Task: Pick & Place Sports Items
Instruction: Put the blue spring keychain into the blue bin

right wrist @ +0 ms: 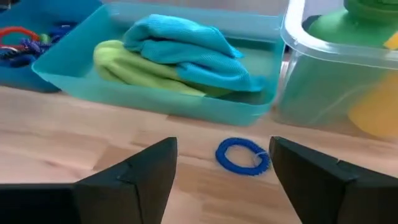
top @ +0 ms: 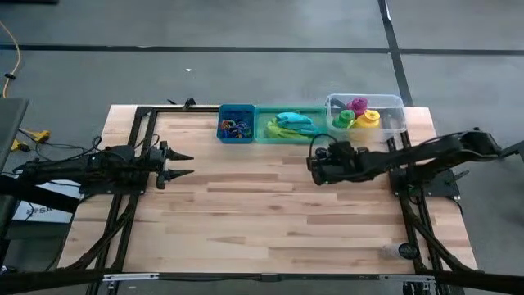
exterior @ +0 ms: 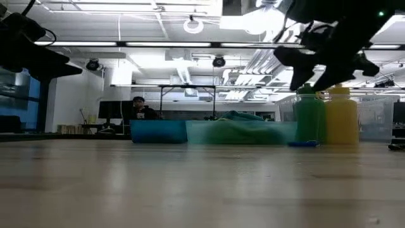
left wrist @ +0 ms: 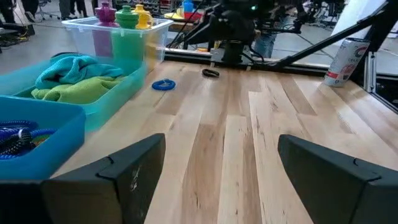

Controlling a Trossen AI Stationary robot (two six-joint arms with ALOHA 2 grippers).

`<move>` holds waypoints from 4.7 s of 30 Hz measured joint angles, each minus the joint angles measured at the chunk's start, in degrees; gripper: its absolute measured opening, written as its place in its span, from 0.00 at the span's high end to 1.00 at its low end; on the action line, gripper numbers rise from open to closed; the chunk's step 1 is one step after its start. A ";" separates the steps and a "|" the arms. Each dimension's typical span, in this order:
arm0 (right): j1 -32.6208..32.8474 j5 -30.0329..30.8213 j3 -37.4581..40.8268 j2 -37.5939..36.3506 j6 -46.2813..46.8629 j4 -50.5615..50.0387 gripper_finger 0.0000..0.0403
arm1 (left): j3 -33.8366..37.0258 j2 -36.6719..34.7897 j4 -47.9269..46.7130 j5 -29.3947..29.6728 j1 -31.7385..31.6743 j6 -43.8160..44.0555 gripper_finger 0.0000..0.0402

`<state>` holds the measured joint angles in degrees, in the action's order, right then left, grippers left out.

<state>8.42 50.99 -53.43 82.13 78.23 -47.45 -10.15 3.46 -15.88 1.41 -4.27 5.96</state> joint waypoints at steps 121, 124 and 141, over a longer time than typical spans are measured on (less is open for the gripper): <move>-1.02 -32.67 30.03 -3.56 -43.99 45.58 0.59 | -0.04 0.00 0.02 -0.04 0.00 0.00 0.37; -0.87 -33.38 31.88 -3.69 -43.47 48.25 0.62 | -0.04 0.02 0.02 -0.04 0.00 0.02 0.37; 2.14 -33.74 36.51 -3.75 -38.91 53.71 0.98 | -0.04 0.00 0.02 -0.04 0.00 0.00 0.37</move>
<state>10.57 17.25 -16.92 78.38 39.31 6.26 -10.20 3.46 -15.86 1.37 -4.27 5.96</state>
